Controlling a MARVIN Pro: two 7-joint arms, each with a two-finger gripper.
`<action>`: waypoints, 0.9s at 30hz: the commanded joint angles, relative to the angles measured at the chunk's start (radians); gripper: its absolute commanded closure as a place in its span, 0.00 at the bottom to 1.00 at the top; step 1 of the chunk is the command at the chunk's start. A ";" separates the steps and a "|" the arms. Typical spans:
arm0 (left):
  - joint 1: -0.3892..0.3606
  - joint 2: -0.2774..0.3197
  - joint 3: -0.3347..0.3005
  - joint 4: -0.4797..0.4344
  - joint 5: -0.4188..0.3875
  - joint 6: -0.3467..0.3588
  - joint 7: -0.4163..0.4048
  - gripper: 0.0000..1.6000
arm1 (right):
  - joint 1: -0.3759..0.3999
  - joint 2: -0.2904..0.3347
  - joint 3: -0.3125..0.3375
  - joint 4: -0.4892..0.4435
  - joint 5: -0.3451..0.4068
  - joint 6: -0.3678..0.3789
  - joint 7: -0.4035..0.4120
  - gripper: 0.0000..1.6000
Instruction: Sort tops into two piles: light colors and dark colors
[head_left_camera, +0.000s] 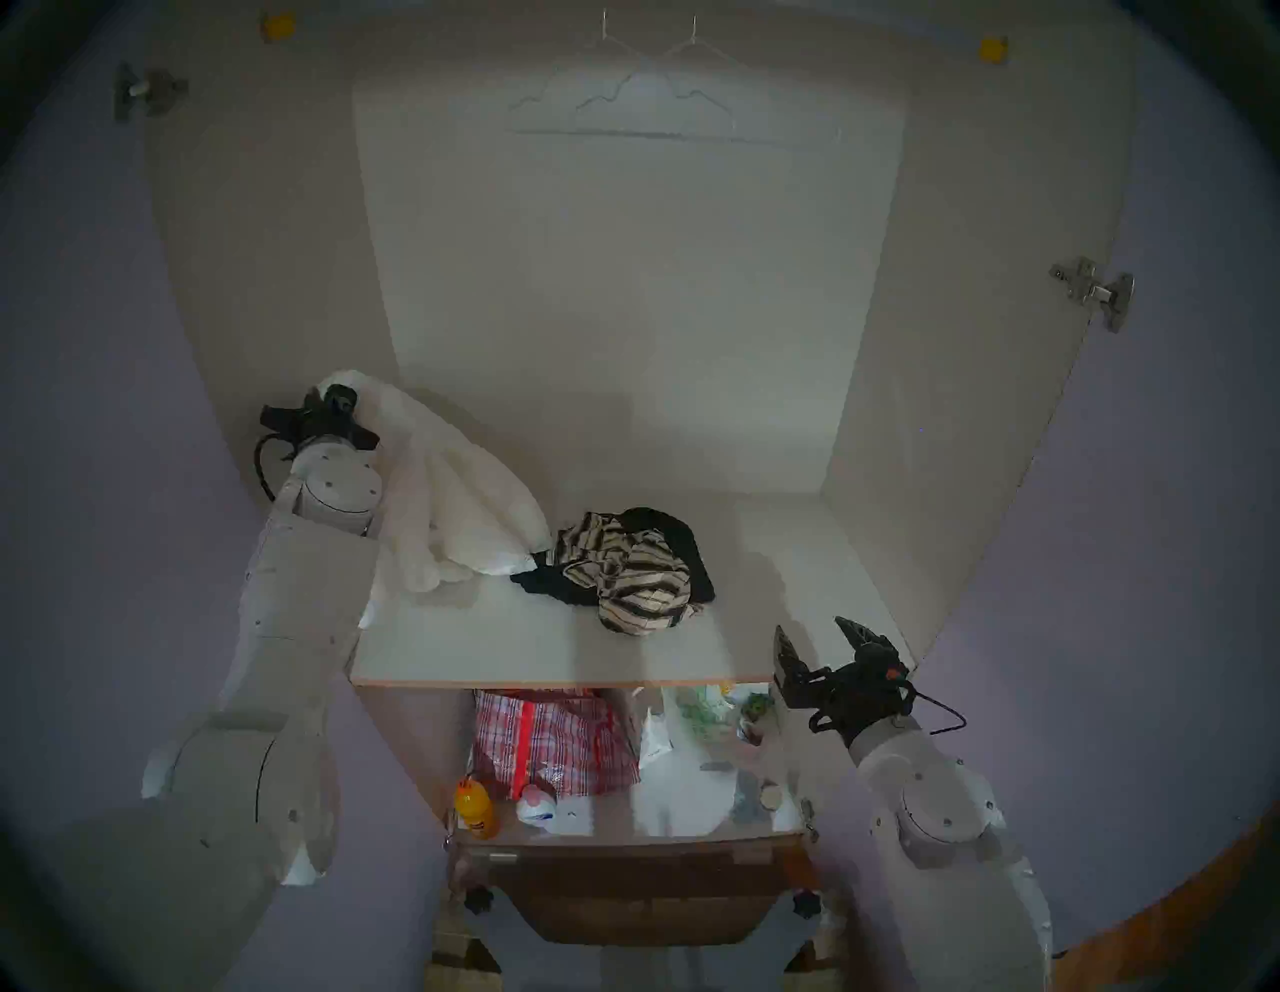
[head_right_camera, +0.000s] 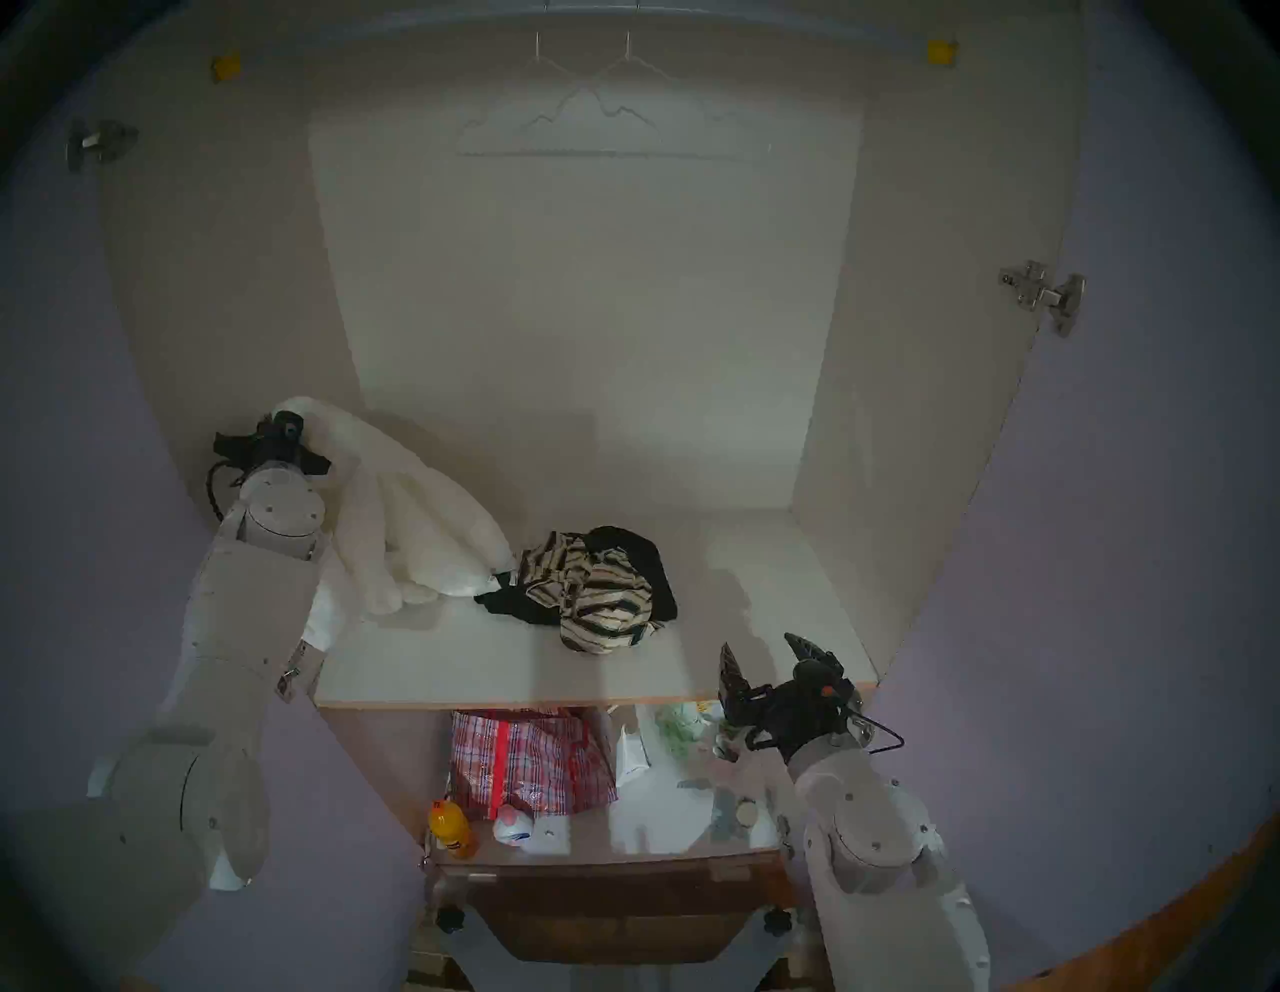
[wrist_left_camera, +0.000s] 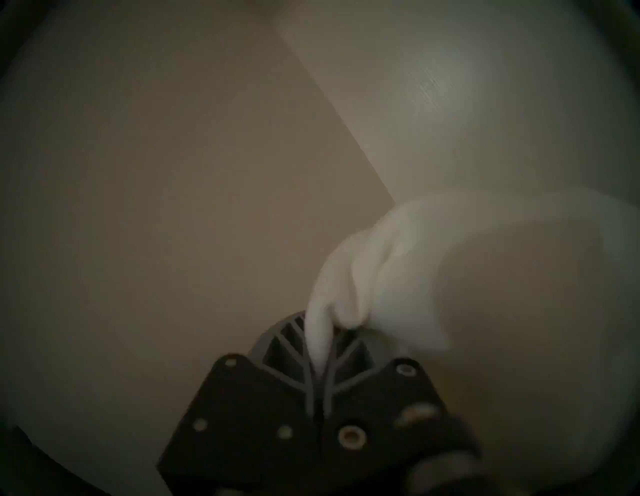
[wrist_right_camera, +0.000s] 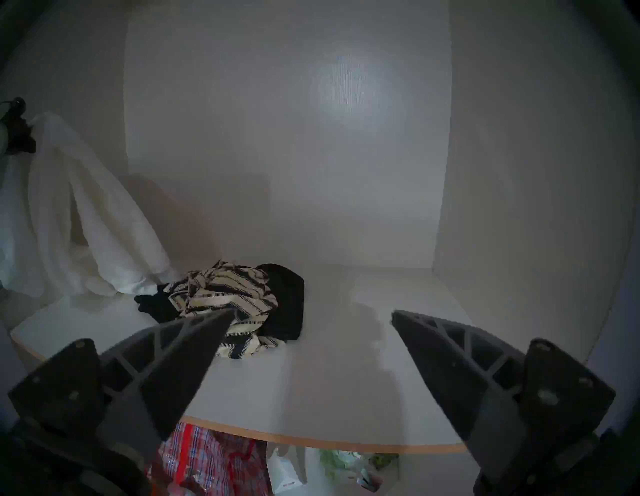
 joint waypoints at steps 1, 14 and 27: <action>0.003 0.057 0.058 -0.013 0.029 0.038 -0.136 1.00 | 0.009 -0.002 0.000 -0.027 -0.001 -0.020 -0.001 0.00; 0.019 0.257 0.370 0.048 0.407 -0.003 -0.271 1.00 | 0.013 -0.002 0.000 -0.019 0.000 -0.008 0.001 0.00; -0.027 0.227 0.501 0.056 0.660 -0.115 -0.423 1.00 | 0.014 -0.002 0.000 -0.019 0.000 -0.009 0.002 0.00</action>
